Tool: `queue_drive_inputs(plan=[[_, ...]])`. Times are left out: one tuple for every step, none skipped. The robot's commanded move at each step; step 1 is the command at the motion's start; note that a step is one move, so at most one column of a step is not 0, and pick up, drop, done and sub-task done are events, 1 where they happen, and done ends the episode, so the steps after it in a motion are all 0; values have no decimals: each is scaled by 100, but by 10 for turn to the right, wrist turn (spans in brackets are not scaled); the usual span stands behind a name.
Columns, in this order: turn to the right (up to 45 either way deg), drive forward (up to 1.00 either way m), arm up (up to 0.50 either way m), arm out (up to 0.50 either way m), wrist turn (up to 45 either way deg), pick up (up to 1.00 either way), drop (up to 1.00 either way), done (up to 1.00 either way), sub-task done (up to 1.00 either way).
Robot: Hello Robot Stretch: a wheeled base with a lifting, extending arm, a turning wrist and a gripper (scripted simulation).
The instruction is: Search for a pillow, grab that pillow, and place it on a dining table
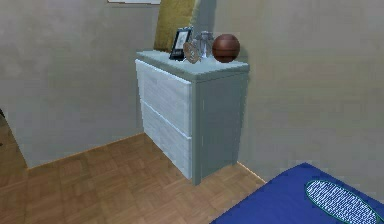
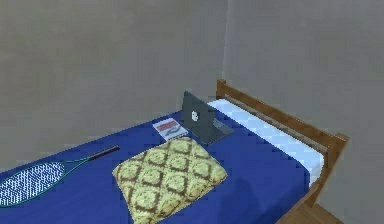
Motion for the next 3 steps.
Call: queue_drive_inputs(plan=[[0, 0, 18, 0, 0, 0, 0, 0, 0], [0, 0, 0, 28, 0, 0, 0, 0, 0], [0, 0, 0, 0, 450, 0, 0, 0, 0]])
